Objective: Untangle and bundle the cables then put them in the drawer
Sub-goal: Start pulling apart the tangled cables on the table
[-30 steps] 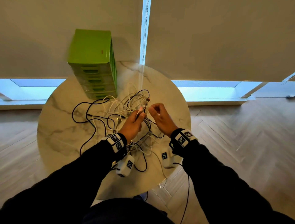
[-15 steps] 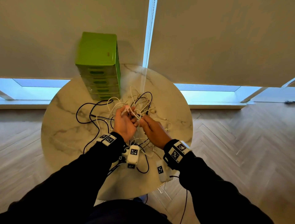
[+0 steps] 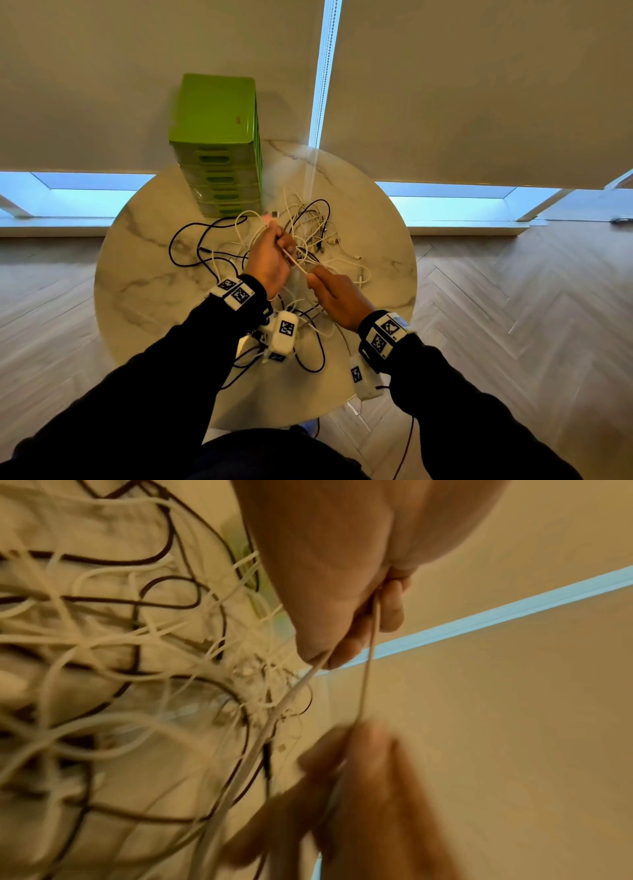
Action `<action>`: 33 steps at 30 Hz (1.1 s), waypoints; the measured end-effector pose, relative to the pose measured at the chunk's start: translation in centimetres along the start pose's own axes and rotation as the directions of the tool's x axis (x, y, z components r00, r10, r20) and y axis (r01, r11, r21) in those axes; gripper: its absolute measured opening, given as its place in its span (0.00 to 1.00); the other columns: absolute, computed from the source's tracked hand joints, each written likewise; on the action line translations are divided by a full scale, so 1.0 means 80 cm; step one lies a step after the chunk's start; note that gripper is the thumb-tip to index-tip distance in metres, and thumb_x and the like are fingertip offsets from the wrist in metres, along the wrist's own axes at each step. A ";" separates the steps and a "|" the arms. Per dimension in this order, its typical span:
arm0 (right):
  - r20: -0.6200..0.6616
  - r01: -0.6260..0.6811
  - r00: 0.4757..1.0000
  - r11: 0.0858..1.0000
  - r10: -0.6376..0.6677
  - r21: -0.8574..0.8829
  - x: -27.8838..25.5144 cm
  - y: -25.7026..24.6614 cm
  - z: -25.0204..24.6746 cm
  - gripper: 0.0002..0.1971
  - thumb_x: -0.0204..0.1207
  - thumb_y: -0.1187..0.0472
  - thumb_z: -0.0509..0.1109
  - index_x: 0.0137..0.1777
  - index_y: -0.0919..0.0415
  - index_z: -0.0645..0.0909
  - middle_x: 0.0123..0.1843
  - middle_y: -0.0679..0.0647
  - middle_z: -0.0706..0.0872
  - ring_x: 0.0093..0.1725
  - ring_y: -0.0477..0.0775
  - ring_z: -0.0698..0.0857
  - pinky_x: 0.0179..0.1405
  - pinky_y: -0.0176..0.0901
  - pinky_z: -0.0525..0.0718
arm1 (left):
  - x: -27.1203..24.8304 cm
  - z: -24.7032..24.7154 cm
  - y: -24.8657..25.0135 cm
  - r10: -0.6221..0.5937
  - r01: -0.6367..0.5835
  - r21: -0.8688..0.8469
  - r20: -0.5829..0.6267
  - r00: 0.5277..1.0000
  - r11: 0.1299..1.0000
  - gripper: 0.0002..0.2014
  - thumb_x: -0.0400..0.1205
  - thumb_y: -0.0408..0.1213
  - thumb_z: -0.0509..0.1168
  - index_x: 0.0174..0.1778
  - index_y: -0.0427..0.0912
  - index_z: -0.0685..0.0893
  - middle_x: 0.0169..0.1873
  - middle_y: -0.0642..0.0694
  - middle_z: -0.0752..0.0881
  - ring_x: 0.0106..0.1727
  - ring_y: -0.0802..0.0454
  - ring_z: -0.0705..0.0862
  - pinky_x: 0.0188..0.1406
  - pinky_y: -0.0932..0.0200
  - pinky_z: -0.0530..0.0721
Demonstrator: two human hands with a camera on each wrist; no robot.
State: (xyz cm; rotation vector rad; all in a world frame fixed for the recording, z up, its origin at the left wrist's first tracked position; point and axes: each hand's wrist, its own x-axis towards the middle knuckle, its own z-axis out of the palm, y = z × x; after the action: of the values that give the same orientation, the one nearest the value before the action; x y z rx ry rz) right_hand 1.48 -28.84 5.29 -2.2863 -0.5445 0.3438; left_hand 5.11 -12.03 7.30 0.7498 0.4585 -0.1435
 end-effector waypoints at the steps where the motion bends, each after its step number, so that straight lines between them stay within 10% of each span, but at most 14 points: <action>1: -0.018 0.003 1.000 0.999 -0.004 -0.032 -0.003 0.009 0.001 0.16 0.90 0.44 0.51 0.46 0.49 0.74 0.33 0.50 0.81 0.33 0.53 0.80 0.38 0.54 0.78 | -0.001 0.004 0.014 0.023 -0.023 -0.039 0.018 1.000 0.999 0.18 0.92 0.49 0.52 0.36 0.48 0.71 0.27 0.51 0.67 0.29 0.54 0.70 0.35 0.57 0.75; 6: -0.014 -0.141 0.990 0.975 0.141 -0.174 -0.015 0.055 0.005 0.17 0.91 0.48 0.51 0.37 0.39 0.66 0.30 0.42 0.74 0.34 0.39 0.74 0.54 0.55 0.73 | 0.002 0.026 0.087 0.179 -0.178 -0.021 0.019 0.984 0.984 0.17 0.90 0.51 0.56 0.37 0.50 0.71 0.26 0.54 0.65 0.25 0.57 0.61 0.24 0.62 0.60; 10: 0.018 -0.244 0.967 0.941 0.255 -0.235 0.013 0.049 -0.012 0.13 0.91 0.48 0.51 0.44 0.48 0.68 0.32 0.46 0.76 0.43 0.63 0.81 0.56 0.54 0.73 | -0.006 0.014 0.076 0.202 -0.206 0.538 0.067 0.977 0.818 0.13 0.86 0.51 0.64 0.57 0.45 0.82 0.38 0.52 0.76 0.37 0.55 0.74 0.39 0.59 0.74; 14: -0.153 -0.200 0.970 0.977 0.187 -0.076 0.050 0.011 -0.026 0.16 0.89 0.44 0.52 0.44 0.51 0.72 0.33 0.50 0.79 0.37 0.62 0.76 0.46 0.53 0.75 | -0.016 -0.007 0.030 0.060 -0.113 0.840 0.096 0.994 0.531 0.19 0.88 0.54 0.60 0.38 0.47 0.85 0.29 0.51 0.83 0.33 0.52 0.80 0.44 0.52 0.79; 19: -0.111 -0.048 0.993 0.981 0.028 -0.186 0.054 -0.033 -0.011 0.17 0.91 0.48 0.51 0.58 0.54 0.80 0.40 0.52 0.88 0.44 0.61 0.88 0.61 0.55 0.76 | -0.011 -0.022 -0.001 0.042 -0.019 0.863 -0.003 0.999 0.504 0.30 0.88 0.62 0.53 0.49 0.41 0.91 0.39 0.40 0.91 0.37 0.54 0.85 0.46 0.54 0.78; 23: -0.046 0.001 0.999 0.979 -0.010 -0.204 0.044 -0.033 0.007 0.16 0.92 0.49 0.47 0.67 0.51 0.75 0.38 0.44 0.86 0.42 0.55 0.86 0.69 0.58 0.70 | -0.006 -0.010 0.001 0.025 -0.033 0.638 0.021 0.999 0.769 0.27 0.90 0.60 0.49 0.67 0.48 0.86 0.59 0.50 0.91 0.62 0.54 0.87 0.68 0.52 0.80; 26: -0.021 0.007 1.000 0.995 -0.009 -0.101 0.034 -0.028 0.011 0.14 0.92 0.50 0.50 0.53 0.53 0.75 0.31 0.42 0.77 0.34 0.52 0.77 0.52 0.51 0.70 | -0.006 0.009 0.012 0.034 -0.027 0.203 -0.034 0.999 0.979 0.22 0.92 0.49 0.51 0.75 0.42 0.78 0.47 0.46 0.93 0.48 0.53 0.87 0.52 0.57 0.84; 29: 0.010 0.012 1.000 0.999 -0.012 -0.052 0.024 -0.001 0.018 0.14 0.91 0.48 0.51 0.45 0.48 0.70 0.33 0.47 0.78 0.34 0.52 0.77 0.43 0.49 0.72 | 0.000 0.008 0.028 0.040 -0.042 -0.051 -0.048 0.998 0.998 0.21 0.92 0.48 0.52 0.75 0.40 0.79 0.25 0.53 0.76 0.28 0.57 0.76 0.32 0.63 0.76; 33: 0.099 -0.083 0.991 0.992 0.093 -0.099 0.013 0.034 0.011 0.14 0.91 0.47 0.52 0.43 0.47 0.70 0.34 0.45 0.78 0.34 0.49 0.76 0.43 0.47 0.70 | 0.008 0.002 0.064 0.162 -0.166 -0.126 -0.045 0.986 0.978 0.21 0.92 0.51 0.52 0.69 0.44 0.83 0.23 0.55 0.63 0.23 0.59 0.60 0.23 0.64 0.62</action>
State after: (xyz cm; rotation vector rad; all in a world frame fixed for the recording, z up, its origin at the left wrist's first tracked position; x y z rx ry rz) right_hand 2.77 -29.56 2.62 -2.3993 -0.5226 0.4913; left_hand 7.17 -8.42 10.32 0.6604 0.4321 0.0534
